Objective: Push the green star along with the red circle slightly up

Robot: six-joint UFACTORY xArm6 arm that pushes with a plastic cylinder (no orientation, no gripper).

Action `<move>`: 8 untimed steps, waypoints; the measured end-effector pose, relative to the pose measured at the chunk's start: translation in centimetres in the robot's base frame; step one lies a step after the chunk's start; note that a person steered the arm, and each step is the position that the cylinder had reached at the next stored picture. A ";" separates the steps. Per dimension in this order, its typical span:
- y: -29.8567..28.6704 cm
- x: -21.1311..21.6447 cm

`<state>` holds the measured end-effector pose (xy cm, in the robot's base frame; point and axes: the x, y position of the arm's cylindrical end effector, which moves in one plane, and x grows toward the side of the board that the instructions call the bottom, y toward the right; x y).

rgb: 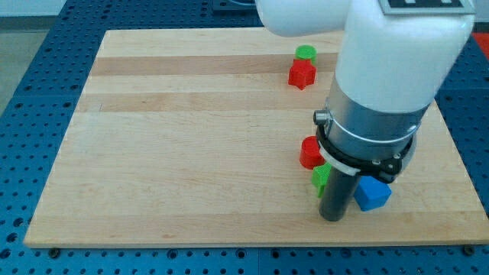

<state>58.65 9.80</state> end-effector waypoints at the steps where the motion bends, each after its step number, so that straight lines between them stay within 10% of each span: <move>1: 0.0 -1.3; 8: -1.1 -10.8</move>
<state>47.85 8.70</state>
